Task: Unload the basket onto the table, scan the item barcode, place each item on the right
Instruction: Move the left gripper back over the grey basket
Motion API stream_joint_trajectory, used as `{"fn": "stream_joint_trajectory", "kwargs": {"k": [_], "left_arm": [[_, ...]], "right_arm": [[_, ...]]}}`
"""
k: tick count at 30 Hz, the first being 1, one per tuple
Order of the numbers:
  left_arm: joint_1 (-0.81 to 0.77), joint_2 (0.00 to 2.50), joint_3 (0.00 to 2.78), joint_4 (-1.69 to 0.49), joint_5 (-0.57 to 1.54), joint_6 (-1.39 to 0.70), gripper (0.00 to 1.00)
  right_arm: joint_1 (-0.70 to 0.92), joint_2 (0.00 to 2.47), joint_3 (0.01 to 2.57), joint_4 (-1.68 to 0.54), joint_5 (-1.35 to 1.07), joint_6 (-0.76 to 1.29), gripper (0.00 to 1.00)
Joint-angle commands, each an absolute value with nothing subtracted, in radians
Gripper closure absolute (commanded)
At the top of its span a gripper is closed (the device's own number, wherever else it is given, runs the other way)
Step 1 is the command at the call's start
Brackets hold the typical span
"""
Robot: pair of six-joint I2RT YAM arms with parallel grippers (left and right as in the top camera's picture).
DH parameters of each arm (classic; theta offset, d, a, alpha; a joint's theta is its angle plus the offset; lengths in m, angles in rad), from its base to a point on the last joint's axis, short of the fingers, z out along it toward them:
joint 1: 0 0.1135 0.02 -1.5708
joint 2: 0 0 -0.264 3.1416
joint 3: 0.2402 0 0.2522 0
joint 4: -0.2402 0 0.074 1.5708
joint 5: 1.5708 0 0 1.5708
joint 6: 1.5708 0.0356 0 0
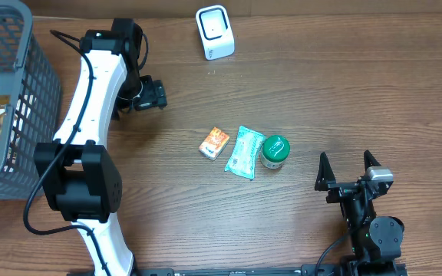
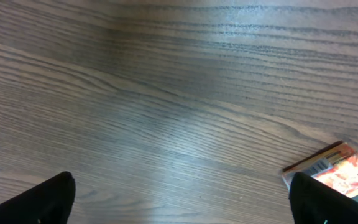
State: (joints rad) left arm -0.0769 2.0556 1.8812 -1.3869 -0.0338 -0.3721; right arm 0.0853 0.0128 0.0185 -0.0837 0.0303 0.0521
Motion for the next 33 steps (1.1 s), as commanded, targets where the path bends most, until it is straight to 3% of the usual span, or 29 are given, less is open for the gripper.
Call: {"fn": "stream_joint_trajectory", "kwargs": {"k": [1,12,25,33], "left_arm": [[-0.079,2.027,1.901,-1.372,-0.027,-0.381,0.00],[-0.038,2.026,1.941,-1.306,-0.035,-0.364,0.01],[0.063,1.980,2.426,-1.494,-0.038,-0.362,0.00],[0.208,1.974,2.489,-1.540,-0.102,-0.372,0.00]], "right_arm": [[0.084,0.003,0.008,-0.081,0.032,0.047,0.00],[0.084,0.003,0.008,-0.081,0.032,0.047,0.00],[0.084,0.003,0.008,-0.081,0.032,0.048,0.00],[0.084,0.003,0.008,-0.081,0.032,0.048,0.00]]}}
